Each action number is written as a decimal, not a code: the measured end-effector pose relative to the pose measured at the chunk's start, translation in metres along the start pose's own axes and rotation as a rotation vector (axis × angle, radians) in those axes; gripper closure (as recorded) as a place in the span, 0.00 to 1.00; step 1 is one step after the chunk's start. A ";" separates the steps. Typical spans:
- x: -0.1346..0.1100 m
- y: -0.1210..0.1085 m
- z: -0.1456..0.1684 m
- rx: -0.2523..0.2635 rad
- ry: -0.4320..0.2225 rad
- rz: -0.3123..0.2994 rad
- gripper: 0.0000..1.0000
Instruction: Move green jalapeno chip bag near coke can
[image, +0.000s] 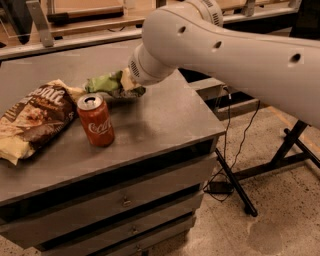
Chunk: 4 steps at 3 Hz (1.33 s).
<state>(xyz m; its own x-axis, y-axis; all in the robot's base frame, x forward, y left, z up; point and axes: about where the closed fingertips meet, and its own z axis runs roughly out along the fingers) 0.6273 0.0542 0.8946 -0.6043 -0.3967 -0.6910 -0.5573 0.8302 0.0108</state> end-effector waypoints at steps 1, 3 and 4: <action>0.016 0.000 -0.007 0.017 0.037 0.037 1.00; 0.050 -0.015 -0.034 0.118 0.107 0.117 0.98; 0.060 -0.021 -0.042 0.158 0.128 0.151 0.74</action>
Offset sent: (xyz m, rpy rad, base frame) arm -0.0429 -0.0471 -0.0115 -0.0575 0.0956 -0.1627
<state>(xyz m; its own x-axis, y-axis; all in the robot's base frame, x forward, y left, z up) 0.5790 -0.0030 0.8835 -0.7468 -0.3016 -0.5927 -0.3654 0.9308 -0.0134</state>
